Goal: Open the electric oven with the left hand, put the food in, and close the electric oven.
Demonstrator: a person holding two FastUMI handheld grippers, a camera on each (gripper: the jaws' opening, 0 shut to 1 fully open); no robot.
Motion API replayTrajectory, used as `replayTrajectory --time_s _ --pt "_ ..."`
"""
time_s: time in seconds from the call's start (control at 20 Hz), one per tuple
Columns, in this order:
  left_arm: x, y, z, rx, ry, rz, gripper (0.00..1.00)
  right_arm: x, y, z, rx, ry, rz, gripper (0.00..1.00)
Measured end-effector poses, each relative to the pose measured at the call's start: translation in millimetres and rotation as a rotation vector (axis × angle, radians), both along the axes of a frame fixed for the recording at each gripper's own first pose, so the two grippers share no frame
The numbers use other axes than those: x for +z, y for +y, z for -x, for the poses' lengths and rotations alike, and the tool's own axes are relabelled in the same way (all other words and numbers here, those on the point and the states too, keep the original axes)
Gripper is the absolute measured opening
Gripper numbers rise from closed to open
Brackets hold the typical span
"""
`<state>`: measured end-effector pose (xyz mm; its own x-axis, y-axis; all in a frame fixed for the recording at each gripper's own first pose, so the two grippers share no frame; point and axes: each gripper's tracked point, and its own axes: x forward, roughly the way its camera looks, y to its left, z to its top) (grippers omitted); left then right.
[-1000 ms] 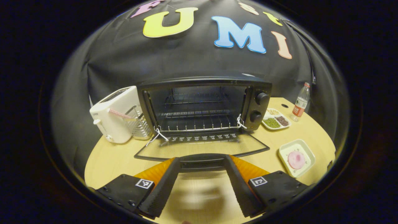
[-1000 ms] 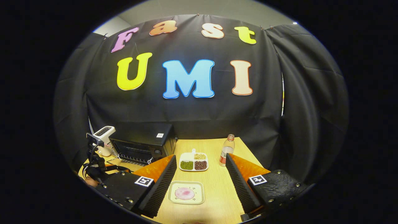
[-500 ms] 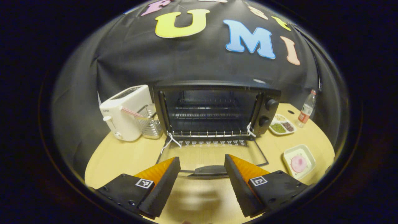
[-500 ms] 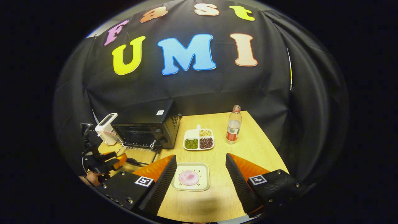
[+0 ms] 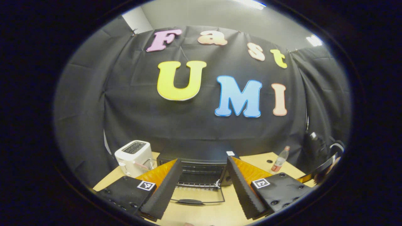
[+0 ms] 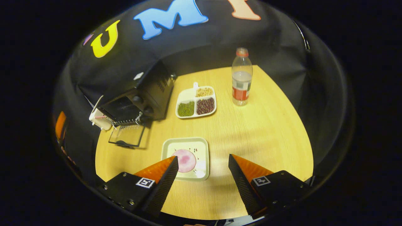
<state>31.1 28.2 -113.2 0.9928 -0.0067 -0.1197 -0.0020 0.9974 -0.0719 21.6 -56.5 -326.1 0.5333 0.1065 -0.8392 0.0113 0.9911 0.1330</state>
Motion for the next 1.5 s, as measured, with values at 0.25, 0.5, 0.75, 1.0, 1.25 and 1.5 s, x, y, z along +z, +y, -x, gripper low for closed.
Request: replayTrajectory --time_s 0.25,0.5,0.75,1.0,1.25,1.5 --pt "53 -8 31 -0.001 -0.094 -0.071 1.0 -60 -10 -15 -0.011 0.126 0.027 0.98" --pt "64 -15 47 0.012 -0.106 -0.113 1.0 -97 -9 -21 0.018 0.215 0.077 0.98" --pt "55 -14 61 0.061 -0.074 -0.135 1.0 -102 -15 -24 0.082 0.238 0.191 0.96" --pt "56 -17 70 0.109 -0.072 -0.15 1.0 -112 9 -20 0.124 0.315 0.138 0.24" --pt "58 -23 70 0.072 -0.091 -0.115 0.96 -109 6 -15 0.046 0.391 -0.02 0.02" --pt "49 -4 53 0.004 -0.063 -0.094 1.0 -110 24 -2 -0.129 0.416 -0.344 0.0"
